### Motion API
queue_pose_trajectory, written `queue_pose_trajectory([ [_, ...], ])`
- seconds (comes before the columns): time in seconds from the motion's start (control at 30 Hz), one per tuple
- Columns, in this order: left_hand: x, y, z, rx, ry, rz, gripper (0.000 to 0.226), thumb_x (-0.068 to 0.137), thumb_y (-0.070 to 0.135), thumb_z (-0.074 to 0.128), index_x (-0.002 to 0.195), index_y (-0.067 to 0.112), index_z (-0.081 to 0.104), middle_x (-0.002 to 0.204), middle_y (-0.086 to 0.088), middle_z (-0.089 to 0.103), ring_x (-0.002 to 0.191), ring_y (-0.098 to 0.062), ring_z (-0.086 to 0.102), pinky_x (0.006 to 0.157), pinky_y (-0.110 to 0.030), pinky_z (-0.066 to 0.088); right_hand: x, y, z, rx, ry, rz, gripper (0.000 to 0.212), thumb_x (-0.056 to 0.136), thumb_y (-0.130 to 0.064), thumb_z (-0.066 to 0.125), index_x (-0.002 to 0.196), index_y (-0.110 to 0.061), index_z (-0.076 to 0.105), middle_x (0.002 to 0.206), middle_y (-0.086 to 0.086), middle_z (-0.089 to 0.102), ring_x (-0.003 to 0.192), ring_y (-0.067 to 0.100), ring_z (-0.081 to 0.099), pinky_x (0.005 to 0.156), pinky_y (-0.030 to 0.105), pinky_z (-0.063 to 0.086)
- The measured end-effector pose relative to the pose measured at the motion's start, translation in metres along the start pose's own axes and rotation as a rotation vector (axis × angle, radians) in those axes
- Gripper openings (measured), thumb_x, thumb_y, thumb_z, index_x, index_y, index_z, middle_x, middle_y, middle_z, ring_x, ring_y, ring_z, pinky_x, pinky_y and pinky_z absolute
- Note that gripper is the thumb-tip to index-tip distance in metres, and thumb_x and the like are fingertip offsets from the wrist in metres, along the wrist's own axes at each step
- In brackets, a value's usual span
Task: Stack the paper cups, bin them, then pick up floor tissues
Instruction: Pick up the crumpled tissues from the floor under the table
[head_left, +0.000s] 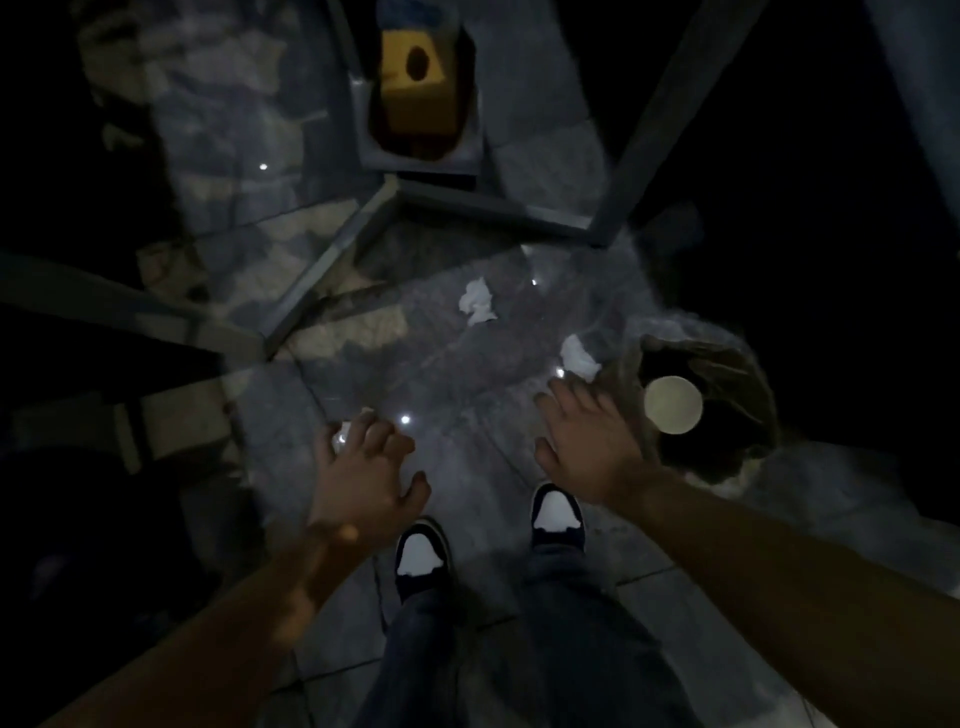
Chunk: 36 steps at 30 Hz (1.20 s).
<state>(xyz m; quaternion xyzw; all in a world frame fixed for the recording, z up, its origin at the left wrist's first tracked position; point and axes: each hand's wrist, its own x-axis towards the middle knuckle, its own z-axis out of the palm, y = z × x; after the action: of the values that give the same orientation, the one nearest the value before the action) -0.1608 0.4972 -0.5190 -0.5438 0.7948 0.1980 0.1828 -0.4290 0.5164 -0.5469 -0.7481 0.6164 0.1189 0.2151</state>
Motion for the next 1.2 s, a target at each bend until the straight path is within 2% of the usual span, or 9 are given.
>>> queue_pose_trajectory([
  [0.23, 0.016, -0.055, 0.095, 0.002, 0.008, -0.037, 0.05, 0.077, 0.053, 0.043, 0.108, 0.023, 0.068, 0.121, -0.002, 0.066, 0.125, -0.025, 0.055, 0.105, -0.057, 0.024, 0.068, -0.035, 0.072, -0.064, 0.024, -0.186, 0.041, 0.076, -0.036, 0.051, 0.108, -0.013, 0.062, 0.113, 0.013, 0.063, 0.1, 0.031, 0.06, 0.087, 0.039, 0.048],
  [0.33, 0.041, -0.078, 0.136, 0.008, 0.043, -0.02, 0.049, 0.074, 0.05, 0.048, 0.106, 0.019, 0.068, 0.118, -0.004, 0.067, 0.121, -0.028, 0.057, 0.098, -0.05, 0.03, 0.1, -0.041, 0.106, -0.11, 0.039, -0.272, 0.041, 0.072, -0.034, 0.057, 0.106, -0.011, 0.065, 0.11, 0.013, 0.067, 0.094, 0.03, 0.064, 0.082, 0.038, 0.054],
  [0.47, 0.085, -0.103, 0.174, 0.073, 0.128, 0.006, 0.047, 0.073, 0.046, 0.05, 0.103, 0.014, 0.067, 0.113, -0.007, 0.067, 0.11, -0.031, 0.063, 0.092, -0.047, 0.034, 0.164, -0.049, 0.147, -0.181, -0.023, -0.335, 0.058, 0.074, -0.033, 0.058, 0.125, -0.007, 0.055, 0.13, 0.02, 0.057, 0.115, 0.036, 0.057, 0.096, 0.046, 0.046],
  [0.57, 0.121, -0.115, 0.191, 0.092, 0.16, -0.008, 0.058, 0.077, 0.05, 0.044, 0.116, 0.012, 0.065, 0.123, -0.012, 0.066, 0.116, -0.033, 0.061, 0.097, -0.052, 0.042, 0.207, -0.051, 0.166, -0.224, 0.025, -0.387, 0.066, 0.072, -0.029, 0.064, 0.131, -0.005, 0.05, 0.137, 0.022, 0.051, 0.121, 0.038, 0.053, 0.101, 0.049, 0.041],
  [0.7, 0.15, -0.132, 0.208, 0.094, 0.212, 0.04, 0.066, 0.082, 0.052, 0.043, 0.131, 0.012, 0.059, 0.133, -0.013, 0.062, 0.121, -0.032, 0.058, 0.1, -0.044, 0.045, 0.25, -0.043, 0.181, -0.349, 0.064, -0.523, 0.066, 0.071, -0.03, 0.067, 0.129, -0.003, 0.053, 0.132, 0.023, 0.056, 0.115, 0.037, 0.058, 0.098, 0.05, 0.045],
  [0.8, 0.161, -0.166, 0.213, 0.142, 0.192, 0.083, 0.073, 0.084, 0.058, 0.04, 0.143, 0.016, 0.047, 0.145, -0.011, 0.051, 0.131, -0.031, 0.049, 0.106, -0.045, 0.039, 0.273, -0.034, 0.175, -0.438, 0.11, -0.596, 0.064, 0.077, -0.032, 0.062, 0.135, -0.007, 0.048, 0.138, 0.022, 0.052, 0.12, 0.036, 0.055, 0.102, 0.047, 0.042],
  [0.93, 0.156, -0.2, 0.203, 0.146, 0.171, 0.073, 0.079, 0.083, 0.064, 0.025, 0.147, 0.021, 0.041, 0.151, -0.006, 0.044, 0.137, -0.027, 0.044, 0.109, -0.043, 0.037, 0.296, -0.022, 0.14, -0.511, 0.181, -0.609, 0.066, 0.092, -0.037, 0.042, 0.15, -0.014, 0.02, 0.158, 0.016, 0.022, 0.144, 0.03, 0.026, 0.115, 0.042, 0.022],
  [1.03, 0.151, -0.215, 0.191, 0.182, 0.139, 0.109, 0.08, 0.082, 0.068, 0.018, 0.147, 0.026, 0.04, 0.151, -0.001, 0.043, 0.137, -0.02, 0.044, 0.109, -0.04, 0.039, 0.3, -0.014, 0.117, -0.573, 0.19, -0.6, 0.069, 0.09, -0.036, 0.048, 0.15, -0.015, 0.021, 0.157, 0.016, 0.023, 0.144, 0.03, 0.026, 0.113, 0.043, 0.025],
  [1.2, 0.147, -0.212, 0.187, 0.117, 0.101, 0.114, 0.07, 0.085, 0.07, 0.039, 0.143, 0.031, 0.044, 0.145, 0.004, 0.047, 0.129, -0.016, 0.05, 0.103, -0.039, 0.046, 0.282, -0.001, 0.109, -0.582, 0.153, -0.523, 0.065, 0.092, -0.039, 0.045, 0.149, -0.017, 0.022, 0.155, 0.015, 0.028, 0.14, 0.03, 0.033, 0.109, 0.044, 0.034],
])
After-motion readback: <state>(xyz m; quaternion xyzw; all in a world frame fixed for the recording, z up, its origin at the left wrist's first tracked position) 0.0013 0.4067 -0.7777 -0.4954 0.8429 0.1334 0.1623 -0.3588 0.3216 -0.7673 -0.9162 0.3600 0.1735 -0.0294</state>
